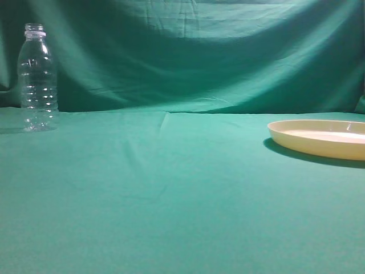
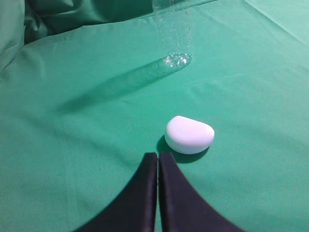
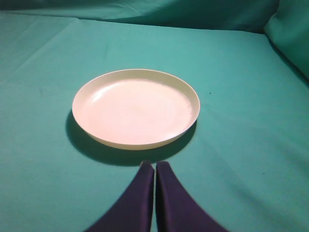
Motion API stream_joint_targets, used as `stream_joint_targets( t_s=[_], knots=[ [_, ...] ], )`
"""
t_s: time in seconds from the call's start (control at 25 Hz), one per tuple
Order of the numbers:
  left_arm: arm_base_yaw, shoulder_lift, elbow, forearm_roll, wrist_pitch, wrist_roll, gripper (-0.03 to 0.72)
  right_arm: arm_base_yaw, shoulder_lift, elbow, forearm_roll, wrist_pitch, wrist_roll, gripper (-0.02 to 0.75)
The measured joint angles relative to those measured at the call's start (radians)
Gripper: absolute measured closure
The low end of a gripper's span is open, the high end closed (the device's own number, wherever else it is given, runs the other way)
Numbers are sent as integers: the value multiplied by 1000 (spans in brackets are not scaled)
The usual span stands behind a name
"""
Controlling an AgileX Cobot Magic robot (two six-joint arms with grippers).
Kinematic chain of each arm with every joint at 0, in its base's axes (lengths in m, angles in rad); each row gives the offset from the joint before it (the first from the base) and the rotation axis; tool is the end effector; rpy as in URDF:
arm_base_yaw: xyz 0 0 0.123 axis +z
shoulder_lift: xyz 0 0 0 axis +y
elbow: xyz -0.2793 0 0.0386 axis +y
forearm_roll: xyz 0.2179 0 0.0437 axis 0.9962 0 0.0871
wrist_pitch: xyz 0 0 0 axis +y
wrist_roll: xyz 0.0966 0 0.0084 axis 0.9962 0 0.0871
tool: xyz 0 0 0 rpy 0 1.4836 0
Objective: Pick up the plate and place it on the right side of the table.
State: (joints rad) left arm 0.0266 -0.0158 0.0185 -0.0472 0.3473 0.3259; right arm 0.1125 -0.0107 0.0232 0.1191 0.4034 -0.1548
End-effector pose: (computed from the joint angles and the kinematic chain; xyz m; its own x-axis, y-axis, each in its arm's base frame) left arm 0.0318 -0.0007 0.1751 -0.2522 0.2712 -0.9289 0.0614 0.9625 0.2643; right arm 0.0298 0.0079 0.1685 -0.3110 -0.0805 -0.9470 -0.1703 0.9850 -0.0279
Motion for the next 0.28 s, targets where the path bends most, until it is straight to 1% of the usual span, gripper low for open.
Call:
stream_joint_targets(
  t_s=[0.28],
  knots=[
    [0, 0, 0, 0, 0, 0, 688, 0, 0, 0, 0, 0, 0, 738]
  ],
)
